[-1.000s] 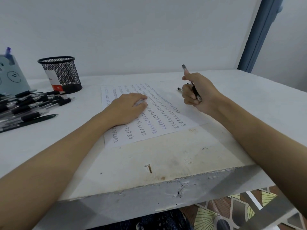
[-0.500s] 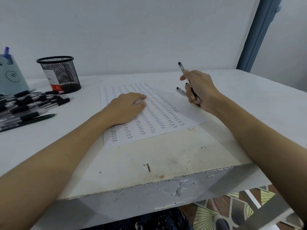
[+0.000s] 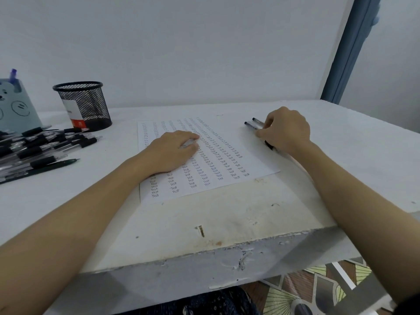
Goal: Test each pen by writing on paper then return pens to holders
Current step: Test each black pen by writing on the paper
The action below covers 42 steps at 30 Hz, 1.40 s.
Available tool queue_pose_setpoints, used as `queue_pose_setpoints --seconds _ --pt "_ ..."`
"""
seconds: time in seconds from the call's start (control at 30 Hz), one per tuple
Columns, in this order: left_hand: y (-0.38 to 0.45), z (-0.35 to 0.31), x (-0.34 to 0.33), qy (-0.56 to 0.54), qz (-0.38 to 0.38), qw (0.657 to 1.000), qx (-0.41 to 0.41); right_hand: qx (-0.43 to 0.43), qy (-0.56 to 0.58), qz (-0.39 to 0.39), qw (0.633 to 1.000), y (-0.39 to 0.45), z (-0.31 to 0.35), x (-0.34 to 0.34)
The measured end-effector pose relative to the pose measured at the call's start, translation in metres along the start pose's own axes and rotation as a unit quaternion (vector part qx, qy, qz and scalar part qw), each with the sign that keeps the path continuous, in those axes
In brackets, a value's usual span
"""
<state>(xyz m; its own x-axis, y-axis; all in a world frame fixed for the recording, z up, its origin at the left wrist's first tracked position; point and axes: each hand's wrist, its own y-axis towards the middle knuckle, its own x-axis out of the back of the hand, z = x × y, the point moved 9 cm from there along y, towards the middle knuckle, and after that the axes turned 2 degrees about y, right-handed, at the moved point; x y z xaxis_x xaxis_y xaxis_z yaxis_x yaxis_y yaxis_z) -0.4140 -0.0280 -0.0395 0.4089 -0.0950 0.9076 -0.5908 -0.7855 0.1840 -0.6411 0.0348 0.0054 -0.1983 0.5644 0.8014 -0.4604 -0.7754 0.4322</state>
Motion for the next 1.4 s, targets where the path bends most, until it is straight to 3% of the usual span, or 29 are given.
queue_pose_setpoints --seconds 0.1,0.3,0.53,0.73,1.0,1.17,1.27,1.4 --pt "0.000 0.001 0.000 -0.002 0.000 1.000 0.000 -0.035 -0.003 -0.030 0.999 0.005 -0.013 0.003" --pt "0.000 0.000 0.001 -0.009 -0.005 1.000 -0.007 -0.057 0.001 0.001 0.998 0.005 -0.019 -0.003" --pt "-0.008 -0.010 0.025 -0.050 -0.101 0.993 -0.038 -0.025 0.076 -0.060 0.995 -0.004 0.003 0.019" --pt "-0.040 0.014 0.052 -0.022 -0.108 0.994 0.001 0.138 0.102 0.047 0.984 -0.029 0.108 0.008" --pt "-0.178 0.099 0.123 0.047 -0.181 0.978 0.092 0.360 0.190 0.224 0.885 -0.120 0.307 -0.060" --pt "-0.260 0.150 0.162 0.066 -0.231 0.954 0.179 0.410 0.150 0.242 0.866 -0.157 0.377 -0.104" --pt "-0.281 0.169 0.162 0.052 -0.229 0.948 0.213 0.425 0.089 0.214 0.875 -0.165 0.389 -0.118" --pt "-0.287 0.180 0.153 0.042 -0.221 0.950 0.216 0.422 0.103 0.187 0.881 -0.166 0.392 -0.116"
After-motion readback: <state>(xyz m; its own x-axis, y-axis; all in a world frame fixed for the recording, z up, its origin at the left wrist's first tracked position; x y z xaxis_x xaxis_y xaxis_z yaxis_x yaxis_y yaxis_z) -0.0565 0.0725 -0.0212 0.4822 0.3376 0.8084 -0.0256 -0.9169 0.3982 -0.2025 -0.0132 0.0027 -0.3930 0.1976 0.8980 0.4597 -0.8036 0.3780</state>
